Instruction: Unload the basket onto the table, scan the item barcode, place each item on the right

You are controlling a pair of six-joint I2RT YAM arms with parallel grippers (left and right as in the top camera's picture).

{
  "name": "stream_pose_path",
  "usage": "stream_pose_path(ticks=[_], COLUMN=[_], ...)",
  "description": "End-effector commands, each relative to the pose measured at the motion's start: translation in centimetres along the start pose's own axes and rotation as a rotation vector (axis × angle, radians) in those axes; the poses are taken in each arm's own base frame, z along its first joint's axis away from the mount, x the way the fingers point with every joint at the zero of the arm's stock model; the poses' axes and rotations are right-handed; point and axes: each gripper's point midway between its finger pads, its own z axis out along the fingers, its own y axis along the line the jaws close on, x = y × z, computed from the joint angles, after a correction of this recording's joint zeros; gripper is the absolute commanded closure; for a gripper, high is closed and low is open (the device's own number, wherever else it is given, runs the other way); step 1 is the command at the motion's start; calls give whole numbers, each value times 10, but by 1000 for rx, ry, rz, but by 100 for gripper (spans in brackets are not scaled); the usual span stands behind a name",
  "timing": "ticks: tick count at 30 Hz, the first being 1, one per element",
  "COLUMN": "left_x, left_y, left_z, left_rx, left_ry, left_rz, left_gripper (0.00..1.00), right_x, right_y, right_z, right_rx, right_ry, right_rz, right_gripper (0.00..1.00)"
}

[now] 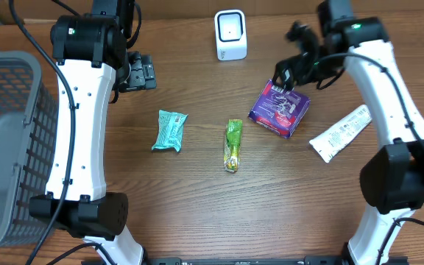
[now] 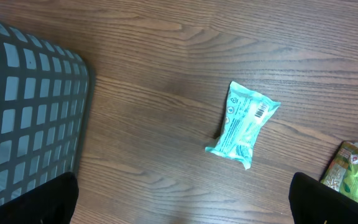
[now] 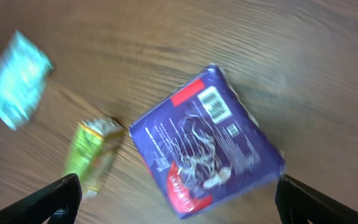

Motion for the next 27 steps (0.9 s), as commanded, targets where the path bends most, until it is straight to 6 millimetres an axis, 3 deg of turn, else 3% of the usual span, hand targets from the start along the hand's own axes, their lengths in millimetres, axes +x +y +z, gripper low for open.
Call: stream_pose_path(ticks=[1, 6, 8, 10, 12, 15, 20, 27], left_x=[0, 0, 0, 0, 0, 0, 0, 0], left_y=[1, 1, 1, 1, 1, 1, 1, 1], left_z=[4, 4, 4, 4, 4, 4, 4, 4], left_rx=[-16, -16, -16, -16, -16, -16, -16, -16], left_ry=[7, 7, 7, 7, 7, 7, 7, 7], left_rz=[-14, -14, -14, -14, -14, -14, -14, -14], left_gripper=[0, 0, 0, 0, 0, 0, 0, 1], right_x=[6, 36, 52, 64, 75, 81, 75, 77], right_y=[-14, -30, -36, -40, -42, -41, -37, -34], right_z=[-9, 16, 33, 49, 67, 84, 103, 121], right_rx=[-59, -137, -133, -130, -135, -143, -152, -107], right_ry=[-2, 72, 108, 128, 138, 134, 80, 50], right_rz=[396, 581, 651, 706, 764, 805, 765, 708], right_gripper=[0, 0, 5, 17, 21, 25, 29, 55])
